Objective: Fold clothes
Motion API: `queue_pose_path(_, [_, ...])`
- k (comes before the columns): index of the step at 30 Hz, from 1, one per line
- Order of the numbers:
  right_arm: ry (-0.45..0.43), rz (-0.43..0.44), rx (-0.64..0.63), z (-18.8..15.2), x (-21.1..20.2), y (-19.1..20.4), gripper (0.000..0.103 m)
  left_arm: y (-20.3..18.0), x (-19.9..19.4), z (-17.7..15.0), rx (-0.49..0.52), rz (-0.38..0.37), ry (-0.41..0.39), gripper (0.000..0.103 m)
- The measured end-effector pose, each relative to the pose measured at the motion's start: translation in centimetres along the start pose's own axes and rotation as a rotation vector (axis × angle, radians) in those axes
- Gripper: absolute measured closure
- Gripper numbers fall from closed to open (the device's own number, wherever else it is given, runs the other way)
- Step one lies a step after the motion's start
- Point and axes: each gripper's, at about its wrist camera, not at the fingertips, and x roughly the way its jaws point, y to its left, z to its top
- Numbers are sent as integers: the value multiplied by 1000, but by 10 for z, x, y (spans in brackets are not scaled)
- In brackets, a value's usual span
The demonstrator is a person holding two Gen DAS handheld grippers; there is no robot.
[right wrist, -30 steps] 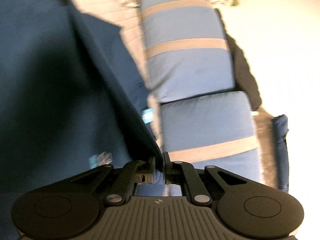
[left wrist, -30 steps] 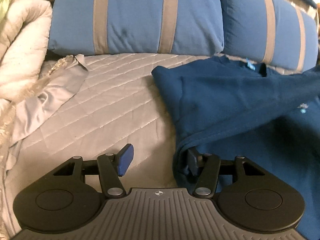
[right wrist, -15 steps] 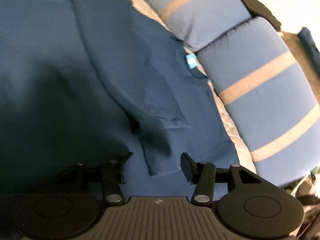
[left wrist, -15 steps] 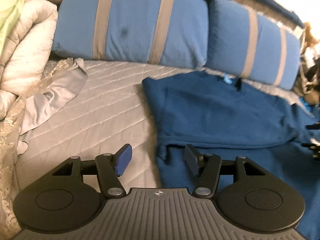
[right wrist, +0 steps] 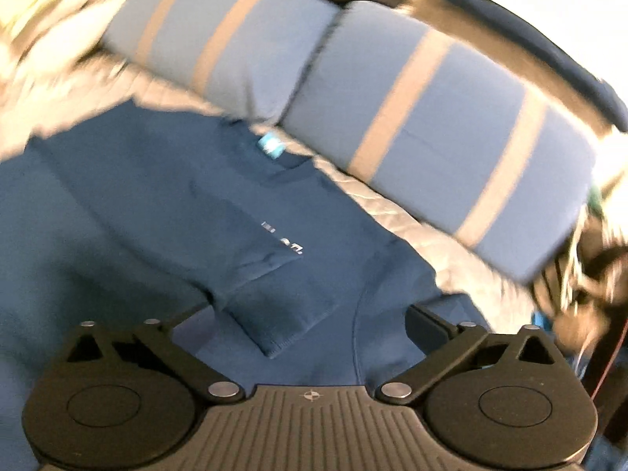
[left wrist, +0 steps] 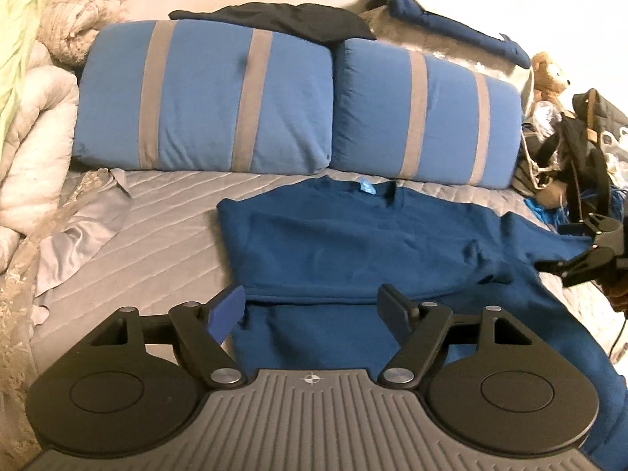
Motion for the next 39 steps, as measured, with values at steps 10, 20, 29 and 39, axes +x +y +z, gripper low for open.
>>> queue_pose_path(10, [-43,-97,263,-50,-39,-60,0,-24,20,-26,3,-71,54,29])
queue_pose_path(20, [-22,-315,721,-144,-78,-171,19,-37,35,-50,30,-84,92,29])
queue_pose_path(29, [-60,-446,1071,-224,-99,-253,45,-35,48,-59,21,-87,132,29])
queue_pose_path(39, [-88,-420,1305,-265,-77,-291,61,-34,58,-59,2,-102,174,29])
